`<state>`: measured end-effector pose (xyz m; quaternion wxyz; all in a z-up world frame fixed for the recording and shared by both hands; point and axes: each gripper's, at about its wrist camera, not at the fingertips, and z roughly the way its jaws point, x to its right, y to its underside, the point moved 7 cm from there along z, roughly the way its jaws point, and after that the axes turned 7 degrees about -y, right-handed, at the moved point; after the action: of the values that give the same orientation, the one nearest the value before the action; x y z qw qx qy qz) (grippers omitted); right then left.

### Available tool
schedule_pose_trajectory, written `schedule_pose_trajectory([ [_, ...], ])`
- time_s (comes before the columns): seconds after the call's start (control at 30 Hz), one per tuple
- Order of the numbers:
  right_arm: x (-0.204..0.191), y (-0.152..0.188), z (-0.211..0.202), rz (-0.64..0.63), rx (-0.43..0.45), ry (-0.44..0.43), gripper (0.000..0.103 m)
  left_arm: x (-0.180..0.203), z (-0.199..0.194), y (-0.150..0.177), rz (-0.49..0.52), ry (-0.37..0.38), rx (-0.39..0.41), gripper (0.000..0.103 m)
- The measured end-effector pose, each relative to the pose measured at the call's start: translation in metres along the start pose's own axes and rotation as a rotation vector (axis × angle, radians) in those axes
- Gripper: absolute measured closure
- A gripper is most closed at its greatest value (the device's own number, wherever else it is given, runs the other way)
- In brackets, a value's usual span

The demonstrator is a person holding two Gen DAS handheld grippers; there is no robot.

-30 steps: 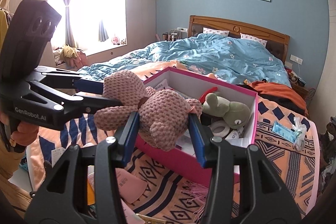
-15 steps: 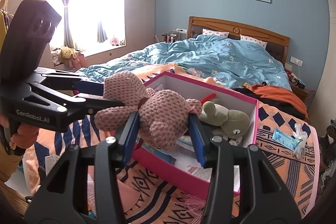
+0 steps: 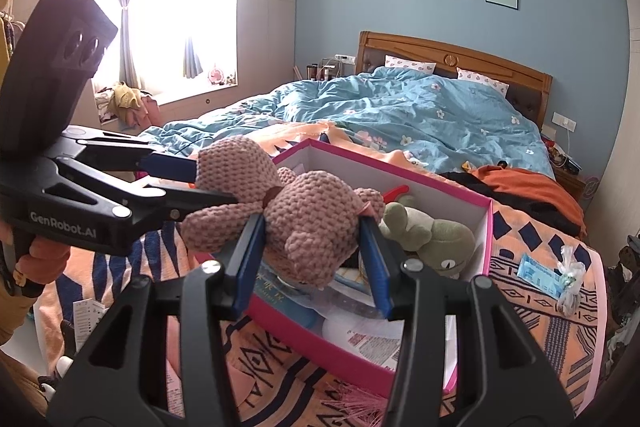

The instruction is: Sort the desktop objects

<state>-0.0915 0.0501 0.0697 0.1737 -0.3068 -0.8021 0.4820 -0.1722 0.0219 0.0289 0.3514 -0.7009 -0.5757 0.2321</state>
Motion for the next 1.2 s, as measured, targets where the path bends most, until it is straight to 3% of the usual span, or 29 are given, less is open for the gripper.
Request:
schedule_pose_trajectory([
  [1.2, 0.016, -0.004, 0.026, 0.018, -0.034, -0.007, 0.053, -0.018, 0.025, -0.005, -0.010, -0.007, -0.021, 0.050],
])
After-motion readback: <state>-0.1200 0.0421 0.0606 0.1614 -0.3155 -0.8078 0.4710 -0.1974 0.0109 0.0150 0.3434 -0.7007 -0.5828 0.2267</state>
